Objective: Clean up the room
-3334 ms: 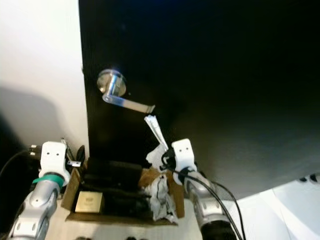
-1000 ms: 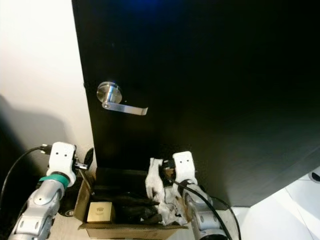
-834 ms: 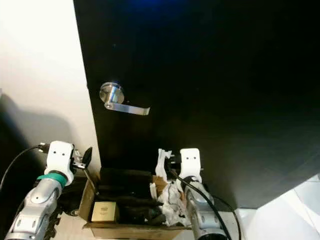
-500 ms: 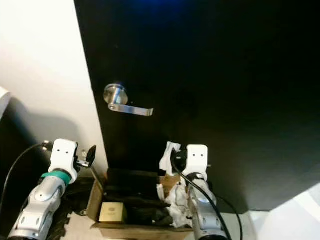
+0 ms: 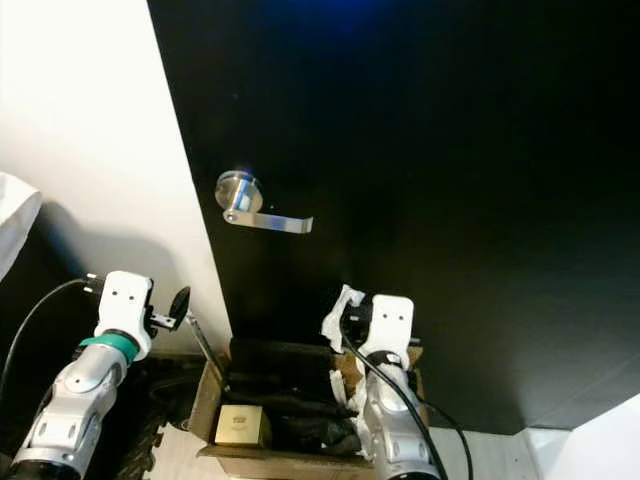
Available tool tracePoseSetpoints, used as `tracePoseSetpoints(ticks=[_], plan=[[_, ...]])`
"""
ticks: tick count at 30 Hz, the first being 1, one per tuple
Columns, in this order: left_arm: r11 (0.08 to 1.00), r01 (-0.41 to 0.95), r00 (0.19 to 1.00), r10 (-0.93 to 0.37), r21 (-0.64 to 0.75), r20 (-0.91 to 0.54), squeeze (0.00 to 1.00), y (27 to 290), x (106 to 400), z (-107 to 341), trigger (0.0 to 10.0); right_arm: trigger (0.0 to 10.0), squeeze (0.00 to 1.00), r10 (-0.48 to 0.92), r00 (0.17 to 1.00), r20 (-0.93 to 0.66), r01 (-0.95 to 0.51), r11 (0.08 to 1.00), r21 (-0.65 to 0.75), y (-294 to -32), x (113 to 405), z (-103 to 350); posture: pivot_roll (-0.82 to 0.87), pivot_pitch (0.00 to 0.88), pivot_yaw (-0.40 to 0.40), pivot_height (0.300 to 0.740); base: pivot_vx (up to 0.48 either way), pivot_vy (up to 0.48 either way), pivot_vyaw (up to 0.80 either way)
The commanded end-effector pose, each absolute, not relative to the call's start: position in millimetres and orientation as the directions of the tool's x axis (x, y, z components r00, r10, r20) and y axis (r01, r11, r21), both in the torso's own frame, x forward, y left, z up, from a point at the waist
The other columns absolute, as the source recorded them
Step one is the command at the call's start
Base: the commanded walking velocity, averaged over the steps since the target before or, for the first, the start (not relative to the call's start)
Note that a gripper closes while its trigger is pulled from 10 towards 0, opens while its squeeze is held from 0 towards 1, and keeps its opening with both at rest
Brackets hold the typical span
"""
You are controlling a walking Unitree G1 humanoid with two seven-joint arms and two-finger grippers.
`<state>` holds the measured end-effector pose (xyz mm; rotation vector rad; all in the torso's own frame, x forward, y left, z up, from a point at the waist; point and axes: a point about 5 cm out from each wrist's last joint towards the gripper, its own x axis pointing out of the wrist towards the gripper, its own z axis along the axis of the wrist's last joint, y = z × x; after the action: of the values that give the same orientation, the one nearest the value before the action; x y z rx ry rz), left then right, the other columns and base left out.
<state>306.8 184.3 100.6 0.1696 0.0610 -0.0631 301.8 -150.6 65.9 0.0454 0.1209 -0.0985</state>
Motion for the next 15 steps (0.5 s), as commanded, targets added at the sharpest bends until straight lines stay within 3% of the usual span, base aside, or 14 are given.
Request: tracePoseSetpoints(ticks=[1,13,15], plan=[[0.987,0.058,0.996,-0.048,0.150,-0.075,0.00,185.9,306.8,98.5,10.0,10.0,0.00,-0.095,0.987,-0.130,0.103,0.993,0.056,-150.7,302.7,64.5,0.16,0.000,0.095,0.740,0.000,0.000,0.00],[0.990,0.053,0.997,-0.045,0.131,-0.065,0.00,185.4,306.8,98.7,10.0,10.0,0.00,-0.059,0.988,-0.141,0.068,0.996,0.060,-142.5,304.4,62.2,0.16,0.000,0.062,0.740,0.000,0.000,0.00],[0.990,0.052,0.997,-0.044,0.130,-0.066,0.00,185.2,306.3,98.3,10.0,10.0,0.00,-0.057,0.988,-0.141,0.066,0.996,0.060,-142.5,304.0,61.9,0.16,0.000,0.059,0.740,-0.262,0.000,0.00]])
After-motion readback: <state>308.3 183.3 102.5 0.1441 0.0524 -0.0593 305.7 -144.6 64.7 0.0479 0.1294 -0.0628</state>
